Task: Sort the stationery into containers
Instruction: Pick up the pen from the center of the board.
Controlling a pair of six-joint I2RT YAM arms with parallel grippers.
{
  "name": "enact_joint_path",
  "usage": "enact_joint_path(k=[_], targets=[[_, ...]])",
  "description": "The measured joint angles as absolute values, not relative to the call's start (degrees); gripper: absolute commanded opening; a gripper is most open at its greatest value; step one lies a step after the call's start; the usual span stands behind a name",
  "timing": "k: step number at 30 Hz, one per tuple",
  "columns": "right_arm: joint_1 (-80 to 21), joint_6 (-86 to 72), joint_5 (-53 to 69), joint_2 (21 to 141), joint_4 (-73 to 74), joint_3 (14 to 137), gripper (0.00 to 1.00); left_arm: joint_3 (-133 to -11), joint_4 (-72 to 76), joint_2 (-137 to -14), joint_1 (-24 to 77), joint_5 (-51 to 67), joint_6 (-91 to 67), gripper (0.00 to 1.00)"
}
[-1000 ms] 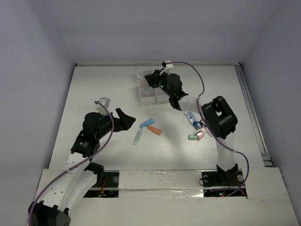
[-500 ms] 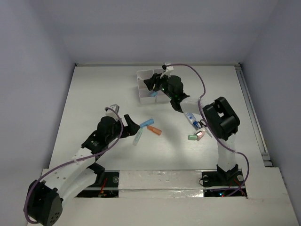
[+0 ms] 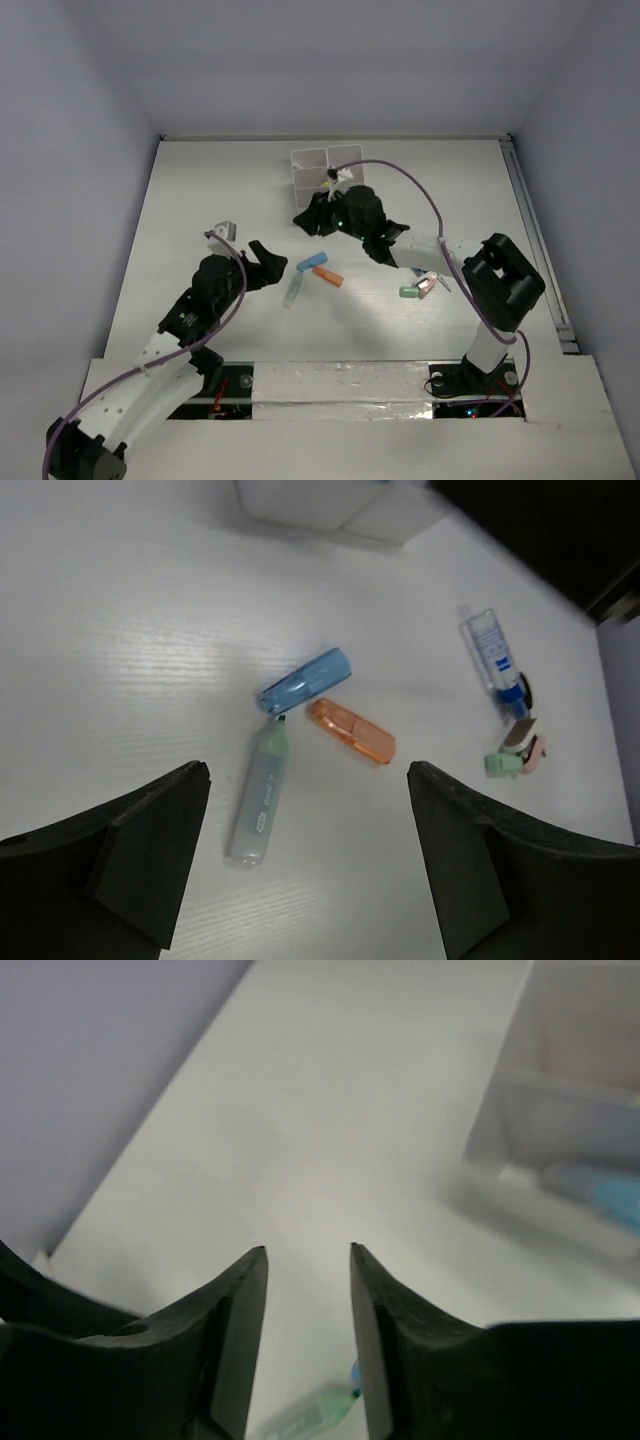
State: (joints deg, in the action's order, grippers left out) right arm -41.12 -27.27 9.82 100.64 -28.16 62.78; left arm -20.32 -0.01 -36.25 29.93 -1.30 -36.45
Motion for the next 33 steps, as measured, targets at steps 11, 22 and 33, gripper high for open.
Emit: enact_joint_path(k=[11,22,33], targets=[[-52.3,-28.1,7.2,100.2,-10.9,56.8,0.59,-33.4,-7.0,-22.6,29.9,-6.1,-33.8,0.86],[-56.4,-29.9,4.8,106.0,-2.1,62.3,0.64,-32.5,-10.4,-21.5,29.9,-5.4,-33.3,0.86],[-60.9,-29.6,-4.7,114.2,7.9,74.3,0.56,-32.5,-10.3,-19.6,29.9,-4.2,-31.9,0.85]])
